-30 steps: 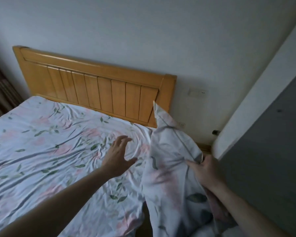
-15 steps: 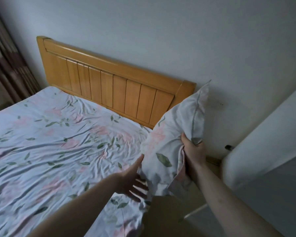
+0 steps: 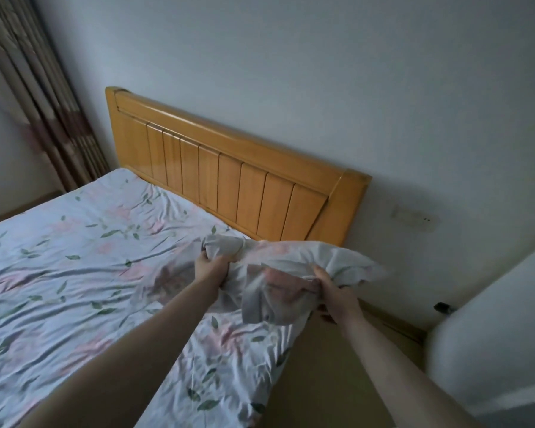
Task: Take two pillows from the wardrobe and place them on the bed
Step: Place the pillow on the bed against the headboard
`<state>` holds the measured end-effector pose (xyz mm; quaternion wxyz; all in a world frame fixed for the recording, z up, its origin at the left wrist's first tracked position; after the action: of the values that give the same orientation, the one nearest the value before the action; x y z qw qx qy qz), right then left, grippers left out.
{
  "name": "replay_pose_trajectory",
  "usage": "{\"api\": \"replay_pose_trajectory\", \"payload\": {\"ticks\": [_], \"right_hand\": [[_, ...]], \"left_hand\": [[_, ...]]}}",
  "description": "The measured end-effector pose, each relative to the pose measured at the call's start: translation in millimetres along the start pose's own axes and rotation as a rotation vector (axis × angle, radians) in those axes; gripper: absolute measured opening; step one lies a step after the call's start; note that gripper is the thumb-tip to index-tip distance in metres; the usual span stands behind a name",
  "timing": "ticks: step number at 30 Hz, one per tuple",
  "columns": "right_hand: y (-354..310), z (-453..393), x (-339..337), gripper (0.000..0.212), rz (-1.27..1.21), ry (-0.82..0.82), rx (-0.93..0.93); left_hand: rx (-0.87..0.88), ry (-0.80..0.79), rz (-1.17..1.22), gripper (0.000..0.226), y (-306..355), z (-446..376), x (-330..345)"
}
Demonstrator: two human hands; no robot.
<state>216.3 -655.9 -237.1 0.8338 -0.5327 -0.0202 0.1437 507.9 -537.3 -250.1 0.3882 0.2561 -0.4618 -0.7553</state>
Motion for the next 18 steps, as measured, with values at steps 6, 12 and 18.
{"api": "replay_pose_trajectory", "payload": {"ticks": [6, 12, 18], "right_hand": [[-19.7, -48.6, 7.4, 0.077, 0.502, 0.021, -0.107], [-43.3, -128.2, 73.2, 0.038, 0.486, -0.114, -0.095], [-12.3, -192.4, 140.2, 0.101, 0.734, -0.347, 0.057]], "left_hand": [[0.084, 0.129, -0.063, 0.046, 22.8, -38.4, -31.6], [0.138, 0.125, -0.136, 0.035, 40.9, -90.6, -45.1], [0.155, 0.04, -0.172, 0.038, 46.4, -142.2, -40.5]]}}
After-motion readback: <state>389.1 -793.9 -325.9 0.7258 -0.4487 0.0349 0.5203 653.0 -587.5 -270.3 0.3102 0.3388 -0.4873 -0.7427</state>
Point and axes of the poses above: each hand's wrist, its own z-axis away from the middle knuckle, its own x-axis out of the palm, y = z × x, the point moved 9 cm from there along -z, towards the middle knuckle, and after that the axes turned 4 degrees about -z, right-handed, at the moved point
